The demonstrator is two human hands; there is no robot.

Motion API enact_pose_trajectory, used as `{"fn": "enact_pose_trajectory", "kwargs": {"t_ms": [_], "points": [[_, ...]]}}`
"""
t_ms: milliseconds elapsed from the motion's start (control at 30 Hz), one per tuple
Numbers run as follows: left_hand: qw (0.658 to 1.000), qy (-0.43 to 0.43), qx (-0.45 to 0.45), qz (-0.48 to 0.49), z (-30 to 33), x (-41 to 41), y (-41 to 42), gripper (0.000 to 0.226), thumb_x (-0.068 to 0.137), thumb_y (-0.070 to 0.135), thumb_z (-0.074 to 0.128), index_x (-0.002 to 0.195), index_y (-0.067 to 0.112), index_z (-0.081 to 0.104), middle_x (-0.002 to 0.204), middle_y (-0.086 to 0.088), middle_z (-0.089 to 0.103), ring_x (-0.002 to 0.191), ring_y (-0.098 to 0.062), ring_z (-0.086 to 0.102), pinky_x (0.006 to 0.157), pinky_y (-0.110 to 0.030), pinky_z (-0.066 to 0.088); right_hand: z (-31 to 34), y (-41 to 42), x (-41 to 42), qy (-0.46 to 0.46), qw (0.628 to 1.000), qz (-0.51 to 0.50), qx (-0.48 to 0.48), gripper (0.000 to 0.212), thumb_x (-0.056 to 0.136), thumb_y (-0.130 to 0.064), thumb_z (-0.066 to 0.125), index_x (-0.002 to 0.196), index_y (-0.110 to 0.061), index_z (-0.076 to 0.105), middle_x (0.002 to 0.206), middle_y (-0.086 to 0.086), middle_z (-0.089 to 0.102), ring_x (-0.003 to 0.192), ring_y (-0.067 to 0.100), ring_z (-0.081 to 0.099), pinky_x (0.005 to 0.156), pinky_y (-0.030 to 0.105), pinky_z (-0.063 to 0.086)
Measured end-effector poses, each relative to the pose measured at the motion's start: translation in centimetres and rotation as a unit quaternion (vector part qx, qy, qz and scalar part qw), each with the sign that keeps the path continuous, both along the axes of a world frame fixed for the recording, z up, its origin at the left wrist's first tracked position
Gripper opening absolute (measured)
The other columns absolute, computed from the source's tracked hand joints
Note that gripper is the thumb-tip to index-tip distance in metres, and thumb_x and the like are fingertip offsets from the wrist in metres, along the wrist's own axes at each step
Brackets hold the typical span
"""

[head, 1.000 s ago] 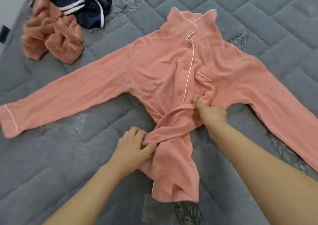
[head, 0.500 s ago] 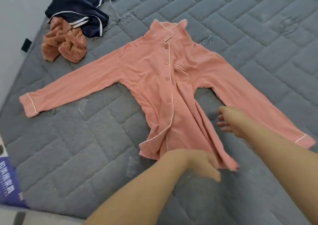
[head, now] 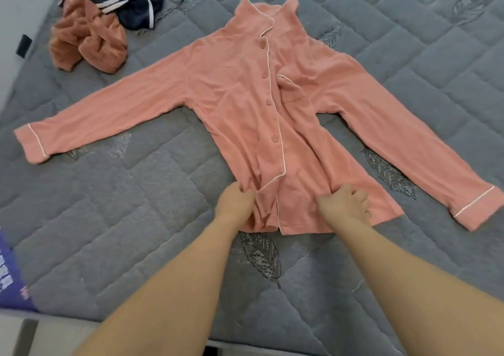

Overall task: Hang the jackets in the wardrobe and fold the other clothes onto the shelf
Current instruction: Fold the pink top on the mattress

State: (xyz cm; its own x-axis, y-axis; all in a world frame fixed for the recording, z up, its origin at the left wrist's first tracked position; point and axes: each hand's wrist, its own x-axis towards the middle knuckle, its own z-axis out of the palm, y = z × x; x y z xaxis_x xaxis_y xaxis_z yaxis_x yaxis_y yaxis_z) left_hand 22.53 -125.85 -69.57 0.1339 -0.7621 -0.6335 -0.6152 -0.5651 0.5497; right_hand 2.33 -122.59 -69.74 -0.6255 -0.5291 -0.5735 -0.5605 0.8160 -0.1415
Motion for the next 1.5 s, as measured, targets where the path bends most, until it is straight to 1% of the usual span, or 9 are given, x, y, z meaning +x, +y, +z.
{"fn": "enact_pose_trajectory", "kwargs": {"t_ms": [100, 233, 500, 667, 833, 1100, 1200, 1300, 1500], "points": [[0.969, 0.189, -0.007, 0.158, 2.4, 2.6, 0.1, 0.022, 0.086, 0.013, 0.054, 0.07, 0.017, 0.041, 0.065, -0.003, 0.034, 0.06, -0.017, 0.031, 0.05, -0.028, 0.027, 0.9, -0.1, 2.7, -0.042, 0.995, 0.085, 0.004, 0.056, 0.087, -0.038, 0.053, 0.135, -0.011, 0.041, 0.138, 0.017, 0.036, 0.129, 0.037, 0.037, 0.104, 0.044, 0.032], [0.955, 0.108, -0.122, 0.248, 6.6, 12.2, 0.0, 0.031, 0.081, 0.007, 0.054, 0.06, 0.021, 0.036, 0.054, 0.007, 0.027, 0.053, -0.012, 0.024, 0.046, -0.026, 0.02, 2.2, -1.0, 8.6, -0.084, 0.99, 0.109, 0.038, 0.057, 0.092, -0.035, 0.045, 0.14, -0.005, 0.041, 0.141, 0.021, 0.038, 0.131, 0.04, 0.037, 0.107, 0.043, 0.031], [0.928, -0.332, 0.108, -0.129, 5.6, 18.5, -1.1, 0.057, 0.087, 0.045, 0.051, 0.135, 0.016, 0.038, 0.138, -0.012, 0.033, 0.13, -0.034, 0.032, 0.104, -0.049, 0.032, 2.9, -2.7, 9.8, -0.035, 0.995, 0.088, -0.03, 0.048, 0.088, -0.029, 0.043, 0.131, -0.008, 0.046, 0.136, 0.018, 0.042, 0.126, 0.039, 0.041, 0.102, 0.046, 0.035], [0.928, -0.234, -0.051, -0.284, 1.6, 10.1, 0.5, 0.065, 0.083, 0.042, 0.057, 0.139, 0.018, 0.035, 0.146, -0.009, 0.031, 0.13, -0.031, 0.035, 0.104, -0.043, 0.037, -0.8, -1.5, 2.8, 0.022, 0.996, -0.067, 0.049, 0.078, 0.074, -0.043, 0.067, 0.137, -0.012, 0.032, 0.143, 0.017, 0.032, 0.132, 0.037, 0.033, 0.106, 0.048, 0.03], [0.967, -0.234, -0.038, -0.096, -0.4, 8.0, 1.9, 0.071, 0.075, 0.039, 0.064, 0.139, 0.023, 0.036, 0.155, -0.011, 0.013, 0.138, -0.035, 0.019, 0.112, -0.049, 0.026, -3.0, 1.5, 0.7, -0.039, 0.997, -0.047, 0.039, 0.062, 0.078, -0.039, 0.069, 0.126, -0.005, 0.052, 0.132, 0.023, 0.053, 0.121, 0.039, 0.051, 0.097, 0.041, 0.042], [0.841, -0.101, -0.184, -0.499, 2.9, 7.3, 5.3, 0.016, 0.074, 0.014, 0.052, 0.087, 0.021, 0.044, 0.099, -0.001, 0.048, 0.091, -0.032, 0.054, 0.072, -0.042, 0.046, 0.3, 6.0, -0.7, -0.151, 0.985, -0.064, 0.048, 0.036, 0.085, -0.008, 0.059, 0.12, 0.002, 0.058, 0.1, 0.02, 0.062, 0.084, 0.032, 0.061, 0.061, 0.032, 0.048], [0.851, -0.196, -0.293, -0.39, 2.5, 6.6, 4.0, 0.041, 0.067, 0.023, 0.056, 0.106, 0.011, 0.056, 0.11, -0.014, 0.053, 0.097, -0.038, 0.053, 0.079, -0.045, 0.049, 0.5, 5.6, -1.2, -0.141, 0.987, -0.02, 0.077, 0.028, 0.086, -0.012, 0.055, 0.111, 0.001, 0.059, 0.095, 0.021, 0.06, 0.082, 0.03, 0.057, 0.073, 0.034, 0.048], [0.959, -0.209, -0.09, -0.169, 2.2, 7.5, 0.7, 0.065, 0.073, 0.025, 0.066, 0.132, 0.013, 0.043, 0.13, -0.015, 0.047, 0.116, -0.036, 0.047, 0.097, -0.044, 0.043, 0.2, 3.9, -0.5, -0.129, 0.99, 0.003, 0.052, 0.041, 0.087, -0.025, 0.058, 0.12, -0.002, 0.052, 0.119, 0.021, 0.059, 0.109, 0.036, 0.058, 0.09, 0.037, 0.048], [0.912, -0.019, 0.197, -0.358, 1.4, 6.7, 1.8, 0.008, 0.078, 0.028, 0.054, 0.081, 0.021, 0.051, 0.085, -0.008, 0.068, 0.072, -0.026, 0.065, 0.065, -0.032, 0.056, -1.6, 2.9, 2.3, -0.09, 0.992, -0.048, 0.078, 0.042, 0.089, -0.005, 0.051, 0.126, 0.006, 0.035, 0.116, 0.026, 0.061, 0.112, 0.039, 0.059, 0.076, 0.034, 0.04]]}}
